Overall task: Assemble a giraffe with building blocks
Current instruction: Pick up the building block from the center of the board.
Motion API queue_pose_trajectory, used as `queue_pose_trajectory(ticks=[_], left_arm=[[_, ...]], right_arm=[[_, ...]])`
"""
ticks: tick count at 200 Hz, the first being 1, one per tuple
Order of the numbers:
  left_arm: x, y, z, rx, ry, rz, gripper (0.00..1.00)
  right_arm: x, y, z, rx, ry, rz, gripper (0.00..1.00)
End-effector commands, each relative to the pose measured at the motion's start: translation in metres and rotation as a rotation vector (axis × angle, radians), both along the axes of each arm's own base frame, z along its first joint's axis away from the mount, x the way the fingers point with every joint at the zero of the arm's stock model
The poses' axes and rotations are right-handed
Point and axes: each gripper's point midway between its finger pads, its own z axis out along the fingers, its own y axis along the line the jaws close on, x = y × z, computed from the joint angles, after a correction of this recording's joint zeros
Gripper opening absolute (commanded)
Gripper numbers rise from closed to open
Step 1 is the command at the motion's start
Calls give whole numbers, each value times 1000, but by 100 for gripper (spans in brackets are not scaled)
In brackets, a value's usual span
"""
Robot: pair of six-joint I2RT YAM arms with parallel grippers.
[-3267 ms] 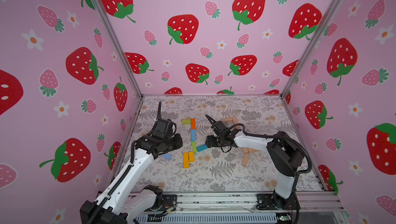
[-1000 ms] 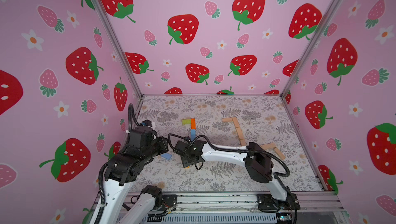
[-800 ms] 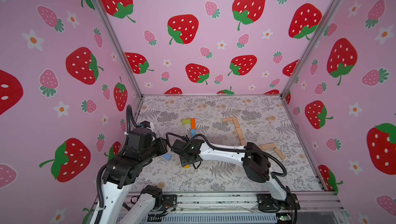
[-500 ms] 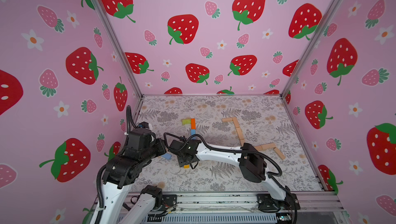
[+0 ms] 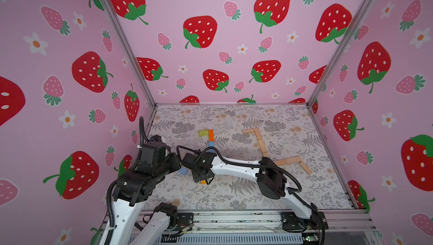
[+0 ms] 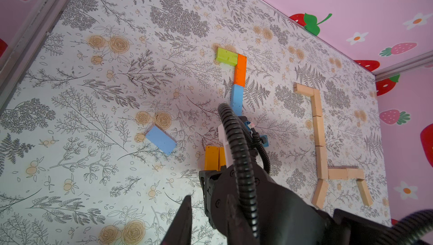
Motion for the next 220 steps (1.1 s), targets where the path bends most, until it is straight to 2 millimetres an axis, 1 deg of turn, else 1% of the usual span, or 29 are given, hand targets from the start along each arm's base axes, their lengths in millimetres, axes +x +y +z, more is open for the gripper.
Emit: queue_pose_trajectory(ticks=[1,87,90,113,138,161,175,185,207,220], left_arm=[[6,-23,15,-91,-60,-88,28],[6,-22,15,-85,-63,-91,28],[5,-22,15,-85,-63,-92,28],[5,-22,15,-82,-66,-91,28],[5,-22,15,-82,-67,-91,28],[5,-22,15,-82,-67,-92,28],[5,-21,15,-81,-67,-91,28],[5,-21,17,-83,-73,-90,28],[4,-21,26,-89,-96,-91,28],[4,-22,37,-100,-125,-95,28]], right_arm=[[-23,-10,-26,-97,26,11,52],[-26,-6,-44,-131,49,11,53],[-26,-6,-45,-132,49,13,49],[-26,-5,-47,-137,48,14,42],[-24,-8,-46,-148,39,13,40],[-24,-10,-45,-153,37,14,35],[-22,-11,-39,-154,21,19,31],[-21,-11,-31,-146,0,28,28],[-21,-9,-4,-105,-37,70,23],[-21,-7,14,-68,-56,106,21]])
